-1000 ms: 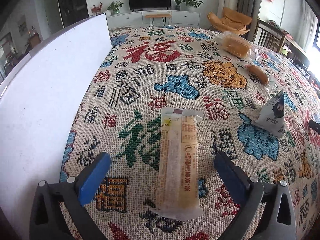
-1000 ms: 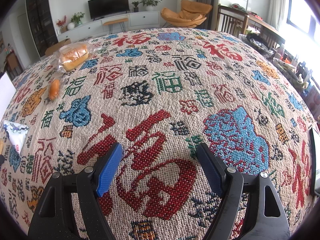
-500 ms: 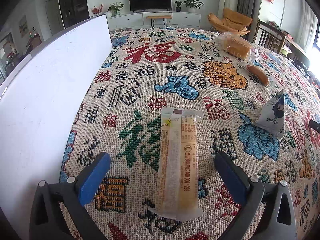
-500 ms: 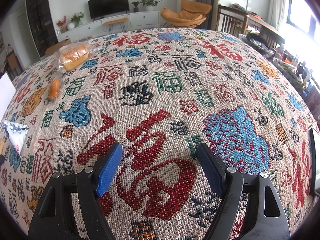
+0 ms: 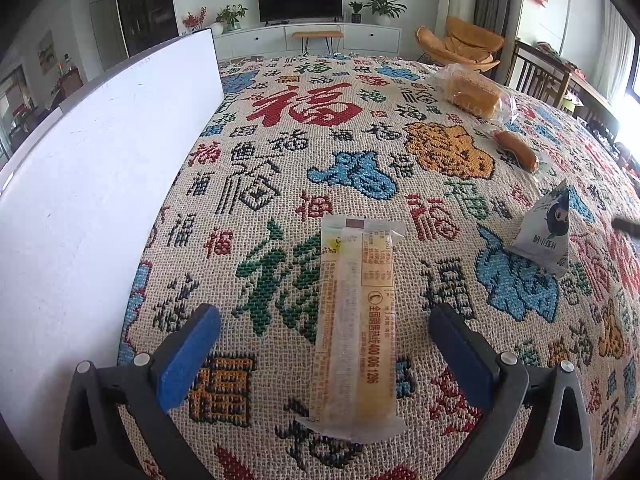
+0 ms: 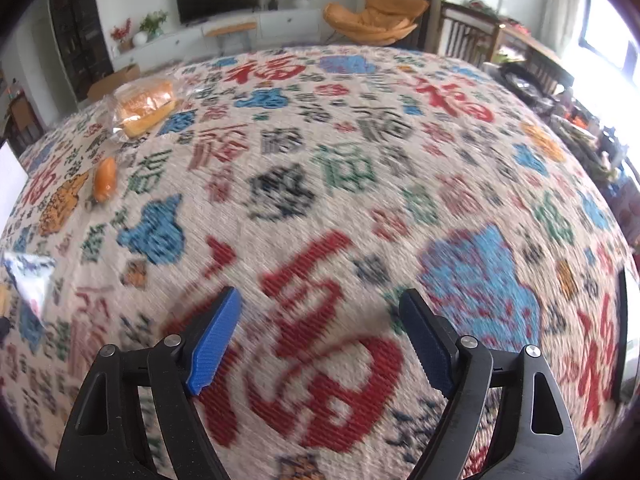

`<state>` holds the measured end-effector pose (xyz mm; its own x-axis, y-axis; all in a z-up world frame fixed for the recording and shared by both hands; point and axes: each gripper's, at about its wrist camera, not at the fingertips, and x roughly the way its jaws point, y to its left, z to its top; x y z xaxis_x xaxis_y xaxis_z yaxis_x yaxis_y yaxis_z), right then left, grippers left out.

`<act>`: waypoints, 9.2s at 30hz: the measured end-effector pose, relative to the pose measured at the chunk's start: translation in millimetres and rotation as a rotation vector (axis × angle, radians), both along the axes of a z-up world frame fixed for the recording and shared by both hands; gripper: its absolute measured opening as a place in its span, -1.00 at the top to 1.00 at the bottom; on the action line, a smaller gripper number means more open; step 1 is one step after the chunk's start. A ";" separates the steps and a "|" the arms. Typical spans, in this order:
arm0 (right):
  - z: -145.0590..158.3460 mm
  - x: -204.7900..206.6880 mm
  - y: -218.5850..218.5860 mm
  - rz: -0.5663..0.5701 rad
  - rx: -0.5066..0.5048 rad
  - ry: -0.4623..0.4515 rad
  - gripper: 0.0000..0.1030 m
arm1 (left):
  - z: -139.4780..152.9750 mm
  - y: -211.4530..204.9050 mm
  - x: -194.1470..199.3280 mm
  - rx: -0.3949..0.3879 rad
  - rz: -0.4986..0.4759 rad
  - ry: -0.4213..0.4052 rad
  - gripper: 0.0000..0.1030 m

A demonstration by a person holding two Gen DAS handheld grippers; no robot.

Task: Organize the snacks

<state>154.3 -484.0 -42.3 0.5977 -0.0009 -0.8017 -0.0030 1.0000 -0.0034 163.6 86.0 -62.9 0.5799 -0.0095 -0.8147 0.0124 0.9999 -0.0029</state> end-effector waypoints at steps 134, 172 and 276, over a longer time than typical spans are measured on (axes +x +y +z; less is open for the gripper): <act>-10.5 -20.5 55.6 0.191 0.086 0.007 -0.65 | 14.8 17.4 7.7 -0.143 -0.084 0.149 -0.99; 74.7 -6.2 61.3 0.185 0.177 0.210 0.55 | 85.5 20.9 -43.9 -0.368 -0.080 -0.063 0.44; -39.4 -41.0 -0.8 0.088 -0.013 -0.086 -0.56 | 9.5 -92.3 55.7 -0.083 -0.157 -0.014 -0.89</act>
<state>113.4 -484.7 -81.7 0.6627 0.0450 -0.7475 -0.0902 0.9957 -0.0200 219.3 -6.3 -53.5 0.5771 -0.1680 -0.7992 0.1694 0.9820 -0.0841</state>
